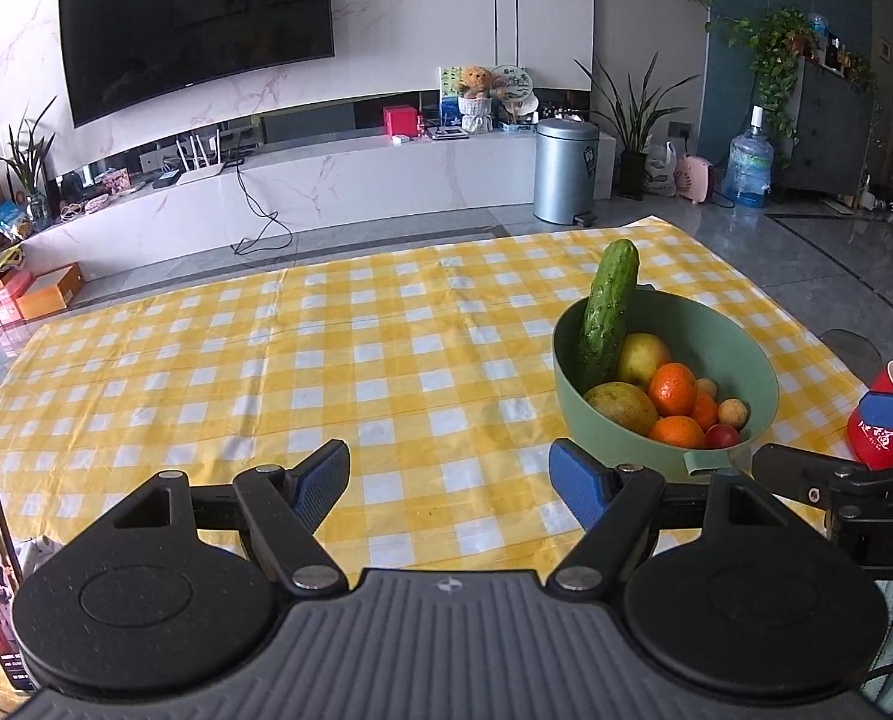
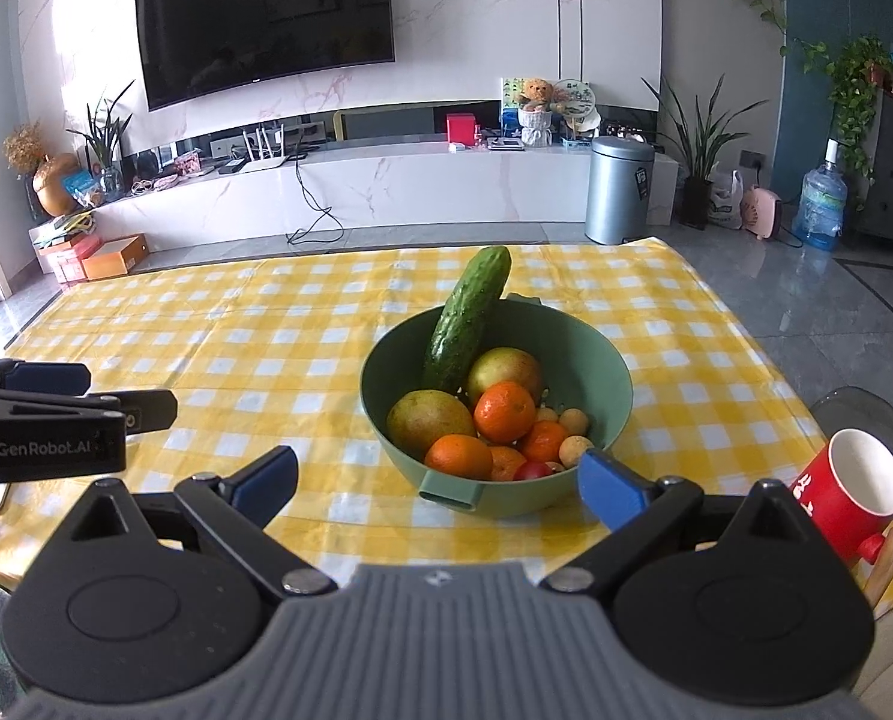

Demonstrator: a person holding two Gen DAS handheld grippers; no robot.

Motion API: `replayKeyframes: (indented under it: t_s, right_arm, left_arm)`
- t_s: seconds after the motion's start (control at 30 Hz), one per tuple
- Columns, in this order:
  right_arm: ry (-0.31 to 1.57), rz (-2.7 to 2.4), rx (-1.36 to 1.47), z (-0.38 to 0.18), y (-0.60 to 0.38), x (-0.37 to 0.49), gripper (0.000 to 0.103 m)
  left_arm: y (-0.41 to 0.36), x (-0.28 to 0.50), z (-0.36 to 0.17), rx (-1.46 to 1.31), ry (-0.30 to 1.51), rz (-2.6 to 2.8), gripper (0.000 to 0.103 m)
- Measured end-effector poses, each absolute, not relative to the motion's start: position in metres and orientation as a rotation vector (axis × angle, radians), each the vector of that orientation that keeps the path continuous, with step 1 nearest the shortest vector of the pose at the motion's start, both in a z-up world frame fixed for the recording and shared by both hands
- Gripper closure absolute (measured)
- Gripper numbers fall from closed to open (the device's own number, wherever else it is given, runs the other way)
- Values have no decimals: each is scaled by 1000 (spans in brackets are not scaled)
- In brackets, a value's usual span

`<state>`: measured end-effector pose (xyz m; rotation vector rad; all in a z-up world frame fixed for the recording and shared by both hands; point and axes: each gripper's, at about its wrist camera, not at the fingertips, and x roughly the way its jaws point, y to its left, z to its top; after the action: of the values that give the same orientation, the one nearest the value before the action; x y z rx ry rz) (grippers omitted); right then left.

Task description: Organize fruits

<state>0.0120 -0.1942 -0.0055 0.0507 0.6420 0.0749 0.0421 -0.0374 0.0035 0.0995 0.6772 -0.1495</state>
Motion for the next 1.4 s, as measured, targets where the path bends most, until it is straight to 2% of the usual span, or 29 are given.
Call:
replayKeyframes:
  t_s: [1.4]
  right_arm:
    - [664, 93, 74, -12, -198, 18, 4]
  left_arm:
    - [-36, 41, 6, 117, 690, -140, 14]
